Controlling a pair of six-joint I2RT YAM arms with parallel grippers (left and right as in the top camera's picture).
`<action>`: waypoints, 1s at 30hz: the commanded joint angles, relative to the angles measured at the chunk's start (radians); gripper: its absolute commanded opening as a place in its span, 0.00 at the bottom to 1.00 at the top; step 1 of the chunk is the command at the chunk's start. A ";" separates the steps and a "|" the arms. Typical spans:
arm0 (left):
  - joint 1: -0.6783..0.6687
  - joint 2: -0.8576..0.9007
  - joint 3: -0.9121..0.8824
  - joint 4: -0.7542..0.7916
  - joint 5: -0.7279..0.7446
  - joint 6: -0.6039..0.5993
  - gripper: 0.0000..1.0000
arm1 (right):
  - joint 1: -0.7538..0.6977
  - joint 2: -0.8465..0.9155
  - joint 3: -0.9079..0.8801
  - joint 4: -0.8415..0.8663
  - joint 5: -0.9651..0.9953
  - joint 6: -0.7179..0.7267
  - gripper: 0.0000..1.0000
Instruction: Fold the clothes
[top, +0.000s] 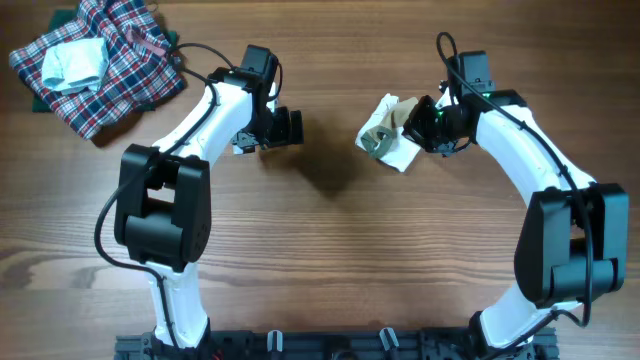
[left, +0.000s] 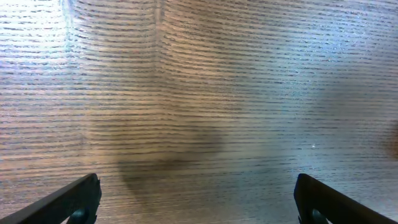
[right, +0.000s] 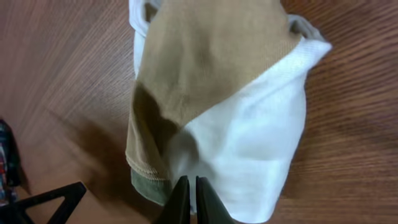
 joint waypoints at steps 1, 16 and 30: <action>-0.004 -0.026 0.005 0.002 -0.009 -0.006 1.00 | 0.005 0.042 -0.008 0.055 -0.071 -0.018 0.06; -0.004 -0.026 0.005 -0.001 -0.009 -0.006 1.00 | 0.110 0.113 -0.008 0.151 -0.211 0.058 0.06; -0.004 -0.026 0.005 -0.013 -0.009 -0.006 1.00 | 0.060 -0.067 0.020 0.086 -0.026 -0.004 0.05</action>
